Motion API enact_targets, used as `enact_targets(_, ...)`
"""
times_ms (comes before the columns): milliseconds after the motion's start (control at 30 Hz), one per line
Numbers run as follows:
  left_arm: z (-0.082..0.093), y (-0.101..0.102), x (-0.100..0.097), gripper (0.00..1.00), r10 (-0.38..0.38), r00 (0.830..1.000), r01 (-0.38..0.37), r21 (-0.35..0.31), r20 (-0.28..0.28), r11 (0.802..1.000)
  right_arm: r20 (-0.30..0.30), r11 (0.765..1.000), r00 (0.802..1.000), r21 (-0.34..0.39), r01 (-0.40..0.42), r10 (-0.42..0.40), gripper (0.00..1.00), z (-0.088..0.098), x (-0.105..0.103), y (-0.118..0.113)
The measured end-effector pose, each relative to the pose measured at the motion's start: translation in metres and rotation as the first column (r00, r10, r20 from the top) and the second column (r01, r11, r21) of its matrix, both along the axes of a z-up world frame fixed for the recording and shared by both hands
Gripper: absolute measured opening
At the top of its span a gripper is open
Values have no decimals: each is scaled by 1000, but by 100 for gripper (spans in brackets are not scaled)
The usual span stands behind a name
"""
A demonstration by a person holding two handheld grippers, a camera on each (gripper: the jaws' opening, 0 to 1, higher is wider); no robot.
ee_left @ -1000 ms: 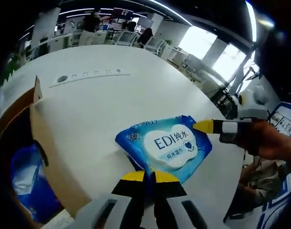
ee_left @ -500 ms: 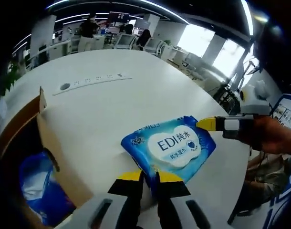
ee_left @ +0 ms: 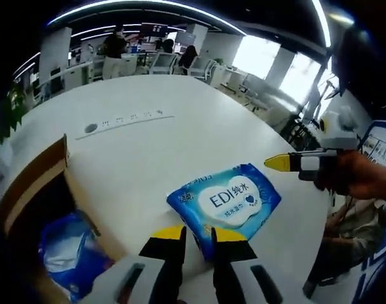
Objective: Operate the shoe box by opening the lid, removing the specified soft item, and placing it in the target area until the item is outside and the box remains undamaged.
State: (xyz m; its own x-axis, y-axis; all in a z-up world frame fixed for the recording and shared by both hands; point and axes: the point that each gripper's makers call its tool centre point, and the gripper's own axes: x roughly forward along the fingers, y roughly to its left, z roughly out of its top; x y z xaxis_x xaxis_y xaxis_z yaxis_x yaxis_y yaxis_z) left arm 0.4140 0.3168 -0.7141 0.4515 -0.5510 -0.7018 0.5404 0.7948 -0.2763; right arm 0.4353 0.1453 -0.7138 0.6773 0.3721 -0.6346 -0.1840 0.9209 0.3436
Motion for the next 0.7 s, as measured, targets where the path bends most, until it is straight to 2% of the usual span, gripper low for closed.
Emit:
enact_targets(100, 7, 1, 1, 17, -3, 1000, 3, -7, 8, 1000, 14, 1000, 1000, 1, -5, 5, 9, 5, -3, 1)
enact_targets(233, 18, 0, 3, 29, -22, 999, 23, -28, 49, 999, 50, 999, 998, 7, -31, 31, 15, 18, -9, 8)
enact_targets(500, 32, 7, 3, 32, -37, 995, 40, -34, 93, 999, 106, 994, 989, -1, -107, 106, 33, 32, -14, 23)
enact_targets(700, 45, 20, 2, 39, -43, 990, 49, -37, 131, 998, 122, 982, 975, -33, -186, 189, 45, 43, -21, 44)
